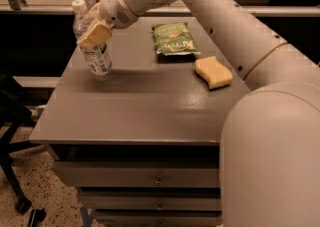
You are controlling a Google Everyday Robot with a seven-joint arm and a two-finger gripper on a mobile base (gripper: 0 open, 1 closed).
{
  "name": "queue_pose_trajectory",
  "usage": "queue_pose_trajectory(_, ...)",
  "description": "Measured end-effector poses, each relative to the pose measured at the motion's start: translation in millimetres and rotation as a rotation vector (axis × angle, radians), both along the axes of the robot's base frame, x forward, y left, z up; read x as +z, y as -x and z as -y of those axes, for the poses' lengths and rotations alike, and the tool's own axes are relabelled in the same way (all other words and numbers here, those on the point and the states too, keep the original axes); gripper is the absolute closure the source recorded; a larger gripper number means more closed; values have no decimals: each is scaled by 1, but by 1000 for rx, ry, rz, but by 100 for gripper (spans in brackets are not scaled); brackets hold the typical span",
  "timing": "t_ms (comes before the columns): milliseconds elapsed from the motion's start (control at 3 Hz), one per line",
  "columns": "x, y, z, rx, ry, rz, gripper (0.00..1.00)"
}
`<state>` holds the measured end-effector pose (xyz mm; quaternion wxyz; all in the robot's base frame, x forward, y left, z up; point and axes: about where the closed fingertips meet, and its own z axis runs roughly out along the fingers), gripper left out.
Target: Pick blue plastic bottle
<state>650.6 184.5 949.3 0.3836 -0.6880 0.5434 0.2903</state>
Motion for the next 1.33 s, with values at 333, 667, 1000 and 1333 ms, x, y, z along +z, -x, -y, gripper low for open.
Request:
queue_pose_trajectory(333, 4, 6, 10, 73, 79, 40, 100)
queue_pose_trajectory(667, 1, 21, 17, 200, 204, 78, 100)
queue_pose_trajectory(1000, -10, 40, 22, 349, 339, 122, 100)
queue_pose_trajectory(1333, -22, 44, 21, 403, 485, 180, 100)
